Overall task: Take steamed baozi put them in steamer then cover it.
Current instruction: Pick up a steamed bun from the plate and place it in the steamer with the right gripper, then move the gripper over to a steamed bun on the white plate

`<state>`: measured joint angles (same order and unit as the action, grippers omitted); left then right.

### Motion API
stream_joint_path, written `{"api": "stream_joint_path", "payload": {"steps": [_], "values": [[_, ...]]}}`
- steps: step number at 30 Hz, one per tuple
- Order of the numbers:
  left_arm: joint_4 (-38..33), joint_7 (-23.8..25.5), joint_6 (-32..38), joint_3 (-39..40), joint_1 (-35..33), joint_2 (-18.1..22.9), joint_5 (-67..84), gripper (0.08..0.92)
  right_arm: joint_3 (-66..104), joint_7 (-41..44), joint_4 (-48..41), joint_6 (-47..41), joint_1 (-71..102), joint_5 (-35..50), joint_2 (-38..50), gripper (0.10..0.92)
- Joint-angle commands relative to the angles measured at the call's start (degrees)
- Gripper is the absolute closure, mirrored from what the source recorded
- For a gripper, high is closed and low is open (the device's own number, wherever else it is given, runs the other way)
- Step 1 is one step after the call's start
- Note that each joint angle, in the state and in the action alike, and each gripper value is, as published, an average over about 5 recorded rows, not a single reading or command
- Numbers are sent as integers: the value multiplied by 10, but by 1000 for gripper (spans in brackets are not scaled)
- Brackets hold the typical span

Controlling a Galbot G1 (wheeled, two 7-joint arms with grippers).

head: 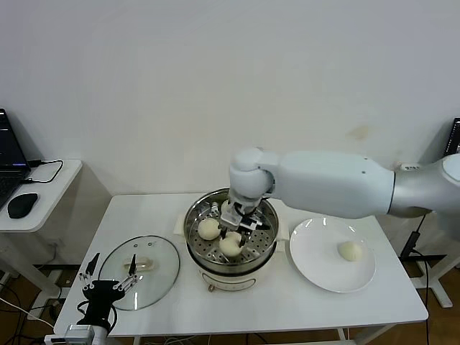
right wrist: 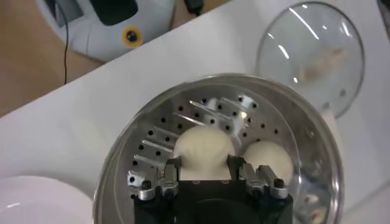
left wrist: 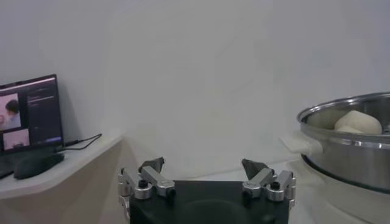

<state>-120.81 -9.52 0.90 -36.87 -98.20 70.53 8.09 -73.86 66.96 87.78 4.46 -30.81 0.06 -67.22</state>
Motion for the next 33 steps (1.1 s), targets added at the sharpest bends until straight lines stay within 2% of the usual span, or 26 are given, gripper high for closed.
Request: {"api": "stream_joint_path", "payload": {"steps": [1, 5, 13, 16, 20, 25, 28, 33], "values": [[0, 0, 0, 0, 0, 1, 0, 177, -10, -9, 2, 35, 12, -38, -11, 525], [2, 0, 1, 0, 0, 2, 0, 177, -9, -17, -4, 43, 19, -46, -9, 488], [1, 1, 0, 1, 2, -3, 0, 177, 18, -23, 12, 49, -7, -33, 25, 267], [1, 1, 0, 1, 3, -6, 0, 177, 40, -21, 28, 44, -30, -11, 52, 215], [1, 1, -1, 1, 6, -12, 1, 177, 74, -6, 36, 14, -59, 18, 102, 204], [0, 2, -1, 0, 9, -22, 3, 177, 92, 19, 43, -98, -76, 82, 185, 203], [0, 2, -1, 0, 11, -27, 5, 177, 100, 22, 59, -147, -61, 86, 260, 203], [1, 2, -2, 4, 14, -36, 7, 177, 118, 20, 77, -174, 1, 59, 396, 203]]}}
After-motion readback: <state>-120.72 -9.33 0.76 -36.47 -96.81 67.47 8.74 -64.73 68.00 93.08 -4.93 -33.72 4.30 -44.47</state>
